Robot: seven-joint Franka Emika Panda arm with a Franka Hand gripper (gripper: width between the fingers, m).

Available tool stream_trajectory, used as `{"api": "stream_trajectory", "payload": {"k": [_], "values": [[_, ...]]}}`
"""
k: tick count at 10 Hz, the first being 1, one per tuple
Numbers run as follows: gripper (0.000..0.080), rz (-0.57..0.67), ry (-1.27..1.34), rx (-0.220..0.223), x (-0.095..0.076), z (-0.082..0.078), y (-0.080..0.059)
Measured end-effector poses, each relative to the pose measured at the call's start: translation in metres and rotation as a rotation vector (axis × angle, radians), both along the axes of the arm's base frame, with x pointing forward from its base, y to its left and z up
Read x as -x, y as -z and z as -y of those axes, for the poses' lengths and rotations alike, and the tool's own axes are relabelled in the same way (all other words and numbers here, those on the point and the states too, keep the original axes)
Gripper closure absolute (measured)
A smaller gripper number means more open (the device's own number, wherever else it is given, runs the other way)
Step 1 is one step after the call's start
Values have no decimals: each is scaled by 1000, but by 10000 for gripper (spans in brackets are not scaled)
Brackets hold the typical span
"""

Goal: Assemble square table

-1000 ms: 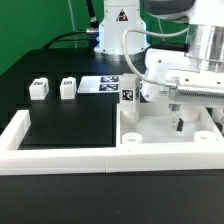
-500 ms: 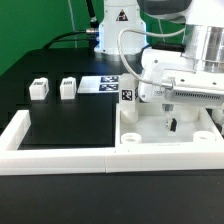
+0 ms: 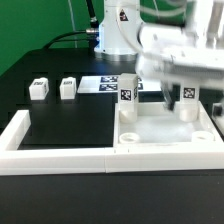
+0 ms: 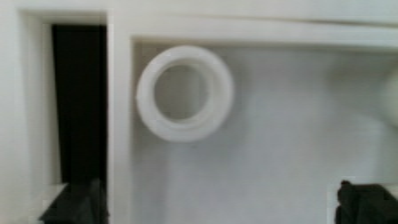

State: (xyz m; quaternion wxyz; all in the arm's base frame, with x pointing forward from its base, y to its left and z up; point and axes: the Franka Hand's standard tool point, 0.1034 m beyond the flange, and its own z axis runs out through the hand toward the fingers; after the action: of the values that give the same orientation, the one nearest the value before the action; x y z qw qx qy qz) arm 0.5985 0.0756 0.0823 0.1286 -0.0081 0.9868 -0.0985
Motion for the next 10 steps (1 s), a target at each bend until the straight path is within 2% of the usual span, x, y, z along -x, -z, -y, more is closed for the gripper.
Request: {"api": "stream_trajectory", "payload": {"k": [2, 3, 5, 6, 7, 8, 10], "values": [[151, 33, 15, 27, 1, 33, -31], [151, 43, 26, 24, 6, 49, -38], [151, 47, 96, 8, 18, 97, -35], [151, 45, 92, -3, 16, 115, -30], [151, 32, 122, -20, 13, 126, -22], [151, 58, 232, -54, 12, 120, -23], [151, 81, 356, -89, 13, 120, -23]]}}
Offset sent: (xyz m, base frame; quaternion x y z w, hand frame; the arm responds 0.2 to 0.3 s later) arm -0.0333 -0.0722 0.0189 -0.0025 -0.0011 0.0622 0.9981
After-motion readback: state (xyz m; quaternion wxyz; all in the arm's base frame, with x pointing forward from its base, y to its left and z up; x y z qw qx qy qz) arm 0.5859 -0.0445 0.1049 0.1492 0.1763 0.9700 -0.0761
